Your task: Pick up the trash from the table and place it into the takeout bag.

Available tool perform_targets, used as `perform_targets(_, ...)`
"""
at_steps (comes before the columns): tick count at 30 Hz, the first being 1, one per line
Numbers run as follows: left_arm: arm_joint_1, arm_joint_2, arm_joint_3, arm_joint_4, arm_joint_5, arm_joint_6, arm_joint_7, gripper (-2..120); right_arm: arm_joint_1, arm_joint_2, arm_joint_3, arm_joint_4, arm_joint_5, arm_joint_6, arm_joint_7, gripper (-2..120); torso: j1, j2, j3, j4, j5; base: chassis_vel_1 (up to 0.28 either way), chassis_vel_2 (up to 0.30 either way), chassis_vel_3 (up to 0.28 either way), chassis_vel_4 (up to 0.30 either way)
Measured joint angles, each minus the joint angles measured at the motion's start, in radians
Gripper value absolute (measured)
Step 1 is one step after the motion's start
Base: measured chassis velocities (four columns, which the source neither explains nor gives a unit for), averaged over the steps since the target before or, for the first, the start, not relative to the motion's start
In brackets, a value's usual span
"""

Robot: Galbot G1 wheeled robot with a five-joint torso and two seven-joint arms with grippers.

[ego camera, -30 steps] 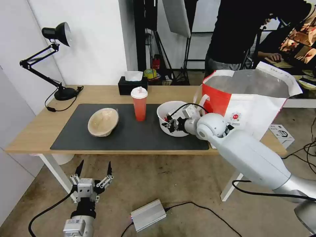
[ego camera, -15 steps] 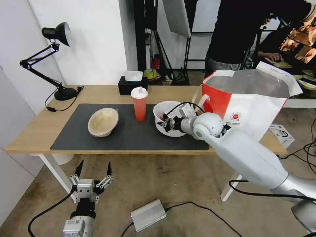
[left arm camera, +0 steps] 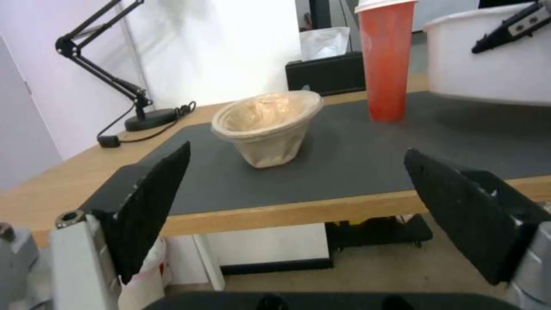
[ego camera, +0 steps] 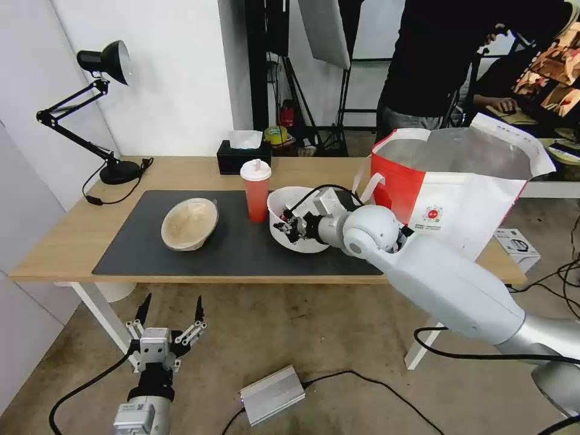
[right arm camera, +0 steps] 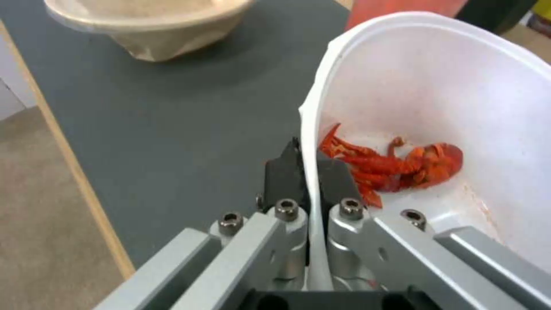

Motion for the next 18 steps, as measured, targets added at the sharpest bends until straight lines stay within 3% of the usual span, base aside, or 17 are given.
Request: perform_targets(18,-0.002,0.000,0.000,-0.001,0.000,0.002,0.000,100,0.061,-0.030,-0.027,0.051,0.015,-0.001,0.003,0,0.000,0.000,0.000,0.0000,0.0001,0.000,0.000,0.000,0.000)
